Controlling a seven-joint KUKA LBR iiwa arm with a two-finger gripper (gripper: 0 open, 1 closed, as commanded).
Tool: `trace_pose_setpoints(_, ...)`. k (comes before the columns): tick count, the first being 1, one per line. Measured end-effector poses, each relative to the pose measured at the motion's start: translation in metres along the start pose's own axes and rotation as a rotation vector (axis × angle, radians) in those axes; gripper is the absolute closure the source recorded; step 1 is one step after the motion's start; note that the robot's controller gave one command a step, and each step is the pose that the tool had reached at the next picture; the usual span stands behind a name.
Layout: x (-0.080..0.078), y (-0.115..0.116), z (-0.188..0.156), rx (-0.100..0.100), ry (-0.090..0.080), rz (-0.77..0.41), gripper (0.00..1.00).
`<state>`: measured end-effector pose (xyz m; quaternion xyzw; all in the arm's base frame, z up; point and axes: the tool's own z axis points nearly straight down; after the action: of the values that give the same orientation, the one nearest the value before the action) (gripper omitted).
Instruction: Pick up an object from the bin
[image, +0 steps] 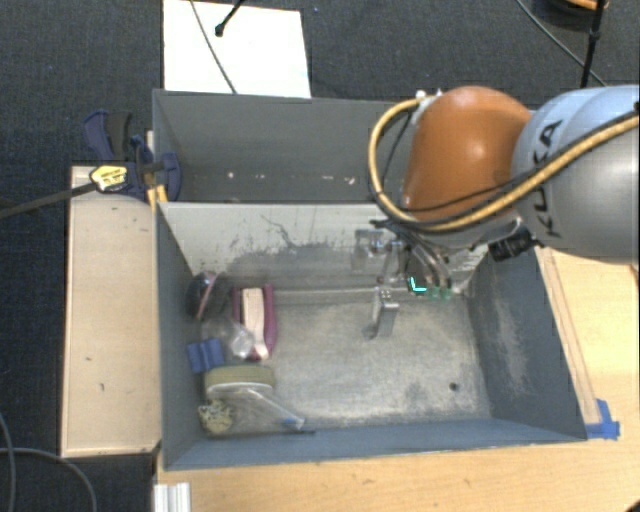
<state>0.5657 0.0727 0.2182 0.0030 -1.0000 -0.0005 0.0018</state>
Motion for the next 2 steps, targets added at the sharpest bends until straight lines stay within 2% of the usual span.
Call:
trace_pose_setpoints(1,0.040,0.055,-0.084,0.000,-0.014,-0.445,0.00)
trace_pose_setpoints(2,0.085,0.090,-0.019,0.000,0.001,-0.544,0.00)
